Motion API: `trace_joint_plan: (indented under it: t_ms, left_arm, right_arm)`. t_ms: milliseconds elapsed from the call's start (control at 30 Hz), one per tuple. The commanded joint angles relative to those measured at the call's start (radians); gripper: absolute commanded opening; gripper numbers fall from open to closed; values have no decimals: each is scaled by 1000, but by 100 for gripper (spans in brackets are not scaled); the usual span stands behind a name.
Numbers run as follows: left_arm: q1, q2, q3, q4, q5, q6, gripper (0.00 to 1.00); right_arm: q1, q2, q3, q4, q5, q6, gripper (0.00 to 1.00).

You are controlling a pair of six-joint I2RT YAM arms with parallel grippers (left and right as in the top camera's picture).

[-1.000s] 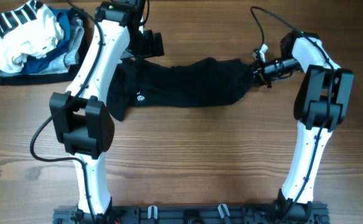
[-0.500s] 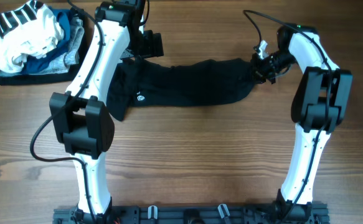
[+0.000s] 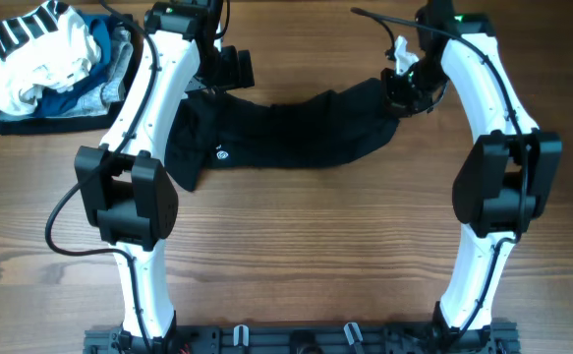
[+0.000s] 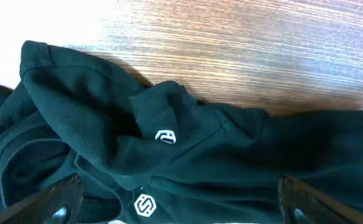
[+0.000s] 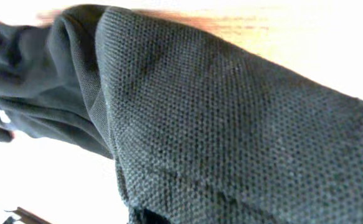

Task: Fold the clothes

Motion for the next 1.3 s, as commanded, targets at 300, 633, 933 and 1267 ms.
trace_joint_plan:
  t_ms: [300,633,933,1267]
  left_arm:
    - [55,-23,15,-1,-13,2,100]
    - [229,-77,15,40,173,-5,100]
    - [305,-88,15,35,316,-2,100]
    - [304,-88,15,35,316,-2,100]
  right_arm:
    - [243,-11,14,-28,105,50,4]
    - [304,28,13,11,95,92,4]
    - [322,113,13,40,69,84,4]
    - [378,146,13,68,70,69,17]
